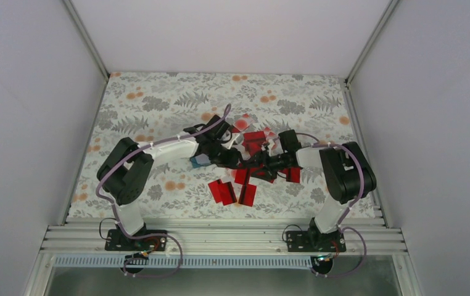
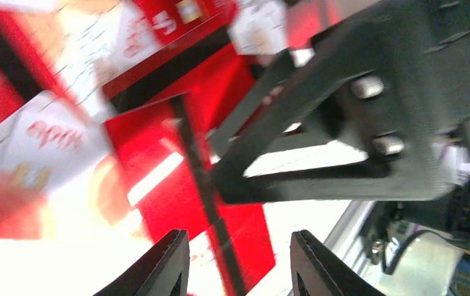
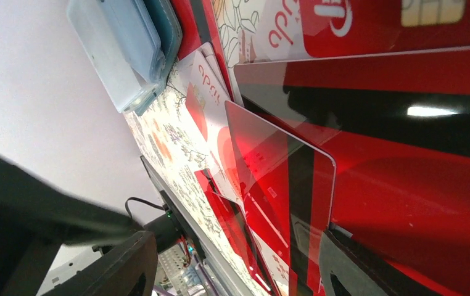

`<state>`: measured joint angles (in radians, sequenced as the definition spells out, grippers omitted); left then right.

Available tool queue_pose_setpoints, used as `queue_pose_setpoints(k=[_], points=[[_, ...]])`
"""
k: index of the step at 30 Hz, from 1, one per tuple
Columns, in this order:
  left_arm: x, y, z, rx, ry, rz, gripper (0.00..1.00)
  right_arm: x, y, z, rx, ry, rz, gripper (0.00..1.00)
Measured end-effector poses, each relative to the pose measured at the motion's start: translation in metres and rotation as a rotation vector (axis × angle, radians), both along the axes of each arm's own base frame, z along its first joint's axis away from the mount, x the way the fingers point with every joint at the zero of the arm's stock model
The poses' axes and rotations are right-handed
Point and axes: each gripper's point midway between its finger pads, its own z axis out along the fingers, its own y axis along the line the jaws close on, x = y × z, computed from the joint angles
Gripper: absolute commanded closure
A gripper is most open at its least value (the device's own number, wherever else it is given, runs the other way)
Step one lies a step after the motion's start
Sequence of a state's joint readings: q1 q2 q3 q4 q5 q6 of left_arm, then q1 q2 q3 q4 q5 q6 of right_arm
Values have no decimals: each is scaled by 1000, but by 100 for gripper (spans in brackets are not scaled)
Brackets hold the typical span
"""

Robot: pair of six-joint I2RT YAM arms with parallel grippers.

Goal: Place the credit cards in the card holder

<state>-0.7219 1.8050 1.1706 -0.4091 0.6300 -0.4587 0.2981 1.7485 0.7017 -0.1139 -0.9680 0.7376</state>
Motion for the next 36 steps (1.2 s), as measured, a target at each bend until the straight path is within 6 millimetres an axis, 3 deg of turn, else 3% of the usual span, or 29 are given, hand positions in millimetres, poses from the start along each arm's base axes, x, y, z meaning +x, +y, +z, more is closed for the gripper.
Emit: queue_pose_setpoints(k=[7,12,16,36], points=[[-14,34,-36,198,23,29,50,-1,1,-1,-10,-24,18,35],[-18,38,-49,252,30,29,48,0,7,-2,-33,-66,46,36],[-22,38,-60,282,49,30,41,0,10,-2,-44,-85,59,36],[-25,17,-59,225,88,82,38,-6,21,-5,-47,-148,102,38]])
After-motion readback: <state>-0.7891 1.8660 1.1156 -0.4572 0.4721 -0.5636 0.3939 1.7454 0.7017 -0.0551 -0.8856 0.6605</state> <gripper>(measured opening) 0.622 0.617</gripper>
